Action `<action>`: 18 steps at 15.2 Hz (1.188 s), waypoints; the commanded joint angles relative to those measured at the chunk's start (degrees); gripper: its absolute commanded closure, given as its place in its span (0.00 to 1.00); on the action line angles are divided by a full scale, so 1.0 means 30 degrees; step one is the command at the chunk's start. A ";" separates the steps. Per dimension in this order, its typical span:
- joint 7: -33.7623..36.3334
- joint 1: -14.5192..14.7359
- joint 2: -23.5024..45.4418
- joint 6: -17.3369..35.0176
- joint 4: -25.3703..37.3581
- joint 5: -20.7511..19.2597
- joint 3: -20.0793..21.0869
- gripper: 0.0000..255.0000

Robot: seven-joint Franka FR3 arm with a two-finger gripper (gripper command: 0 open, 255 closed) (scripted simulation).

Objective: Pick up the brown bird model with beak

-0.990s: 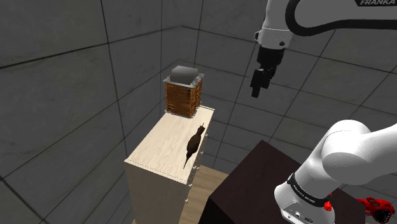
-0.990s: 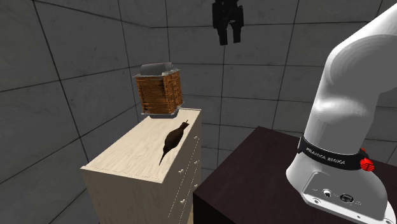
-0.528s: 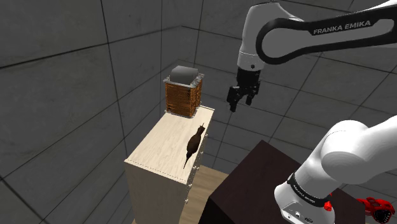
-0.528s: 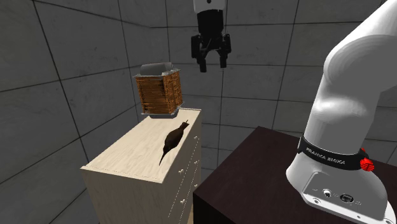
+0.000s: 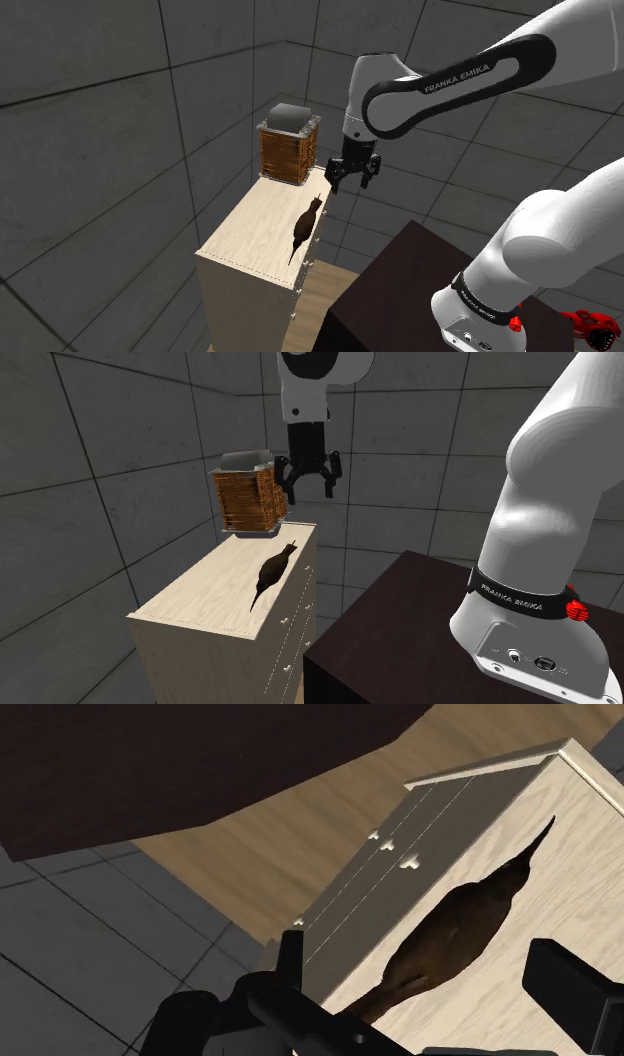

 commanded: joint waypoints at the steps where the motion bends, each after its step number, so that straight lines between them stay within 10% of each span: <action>1: 0.1443 -0.0167 0.1549 0.1577 0.0143 0.0151 0.0388 0.00; 18: 0.9566 -0.0187 1.2488 0.9790 0.3663 -0.1595 0.0020 0.00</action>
